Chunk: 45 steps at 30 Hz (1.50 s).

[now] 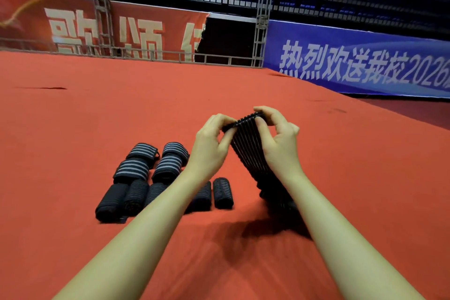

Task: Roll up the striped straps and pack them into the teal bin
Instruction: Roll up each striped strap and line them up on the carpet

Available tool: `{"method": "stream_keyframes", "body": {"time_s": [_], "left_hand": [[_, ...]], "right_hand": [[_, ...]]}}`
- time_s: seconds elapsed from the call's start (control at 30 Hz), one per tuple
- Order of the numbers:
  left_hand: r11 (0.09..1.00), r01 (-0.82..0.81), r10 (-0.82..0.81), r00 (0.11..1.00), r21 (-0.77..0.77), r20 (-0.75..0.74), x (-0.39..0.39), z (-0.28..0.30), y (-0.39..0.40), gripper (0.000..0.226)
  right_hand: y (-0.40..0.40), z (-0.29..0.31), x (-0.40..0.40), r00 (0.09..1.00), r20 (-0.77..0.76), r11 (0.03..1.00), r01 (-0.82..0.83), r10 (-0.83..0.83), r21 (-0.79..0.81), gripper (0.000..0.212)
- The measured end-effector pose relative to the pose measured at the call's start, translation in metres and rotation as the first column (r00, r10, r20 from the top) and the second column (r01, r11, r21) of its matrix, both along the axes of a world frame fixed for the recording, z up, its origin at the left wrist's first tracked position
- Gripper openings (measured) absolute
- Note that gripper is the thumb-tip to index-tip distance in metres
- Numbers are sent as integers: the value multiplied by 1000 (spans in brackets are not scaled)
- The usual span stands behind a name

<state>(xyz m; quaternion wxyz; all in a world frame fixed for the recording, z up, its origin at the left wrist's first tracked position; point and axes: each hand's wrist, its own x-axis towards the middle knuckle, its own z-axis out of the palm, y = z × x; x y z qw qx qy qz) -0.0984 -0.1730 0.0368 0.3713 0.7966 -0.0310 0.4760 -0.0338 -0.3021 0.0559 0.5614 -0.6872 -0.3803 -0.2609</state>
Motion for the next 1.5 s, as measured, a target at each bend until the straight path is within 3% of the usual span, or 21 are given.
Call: {"method": "stream_keyframes", "body": {"time_s": [0.3, 0.47, 0.7, 0.83, 1.0, 1.23, 1.3, 1.43, 1.5], "left_hand": [[991, 42, -57, 991, 126, 121, 4, 84, 1, 9], [993, 112, -117, 987, 47, 113, 1, 107, -1, 8], [942, 332, -335, 921, -47, -200, -6, 99, 15, 15], [912, 381, -410, 866, -153, -285, -9, 81, 19, 16], [814, 458, -552, 801, -356, -231, -17, 55, 18, 13], [763, 451, -570, 806, -462, -155, -11, 33, 20, 14], [785, 419, -537, 827, -456, -164, -9, 26, 18, 3], [794, 386, -515, 837, -470, -183, -4, 23, 20, 19], [814, 340, -481, 849, -470, -218, -3, 22, 21, 18]], "right_hand": [[-1, 64, 17, 998, 36, 989, -51, 46, 138, 18], [-7, 81, 17, 987, 34, 968, -159, 156, 193, 16], [-23, 68, 20, 878, -159, 892, -443, 452, 91, 19], [-32, 48, 22, 830, -256, 867, -493, 495, 76, 25], [-35, 27, 21, 795, -324, 846, -532, 513, 32, 36], [-34, 8, 24, 775, -391, 857, -509, 497, 80, 21], [-37, 1, 26, 743, -402, 832, -547, 534, 93, 15], [-34, -4, 29, 740, -424, 843, -524, 522, 123, 31], [-33, -5, 28, 759, -434, 865, -488, 484, 112, 29]]}}
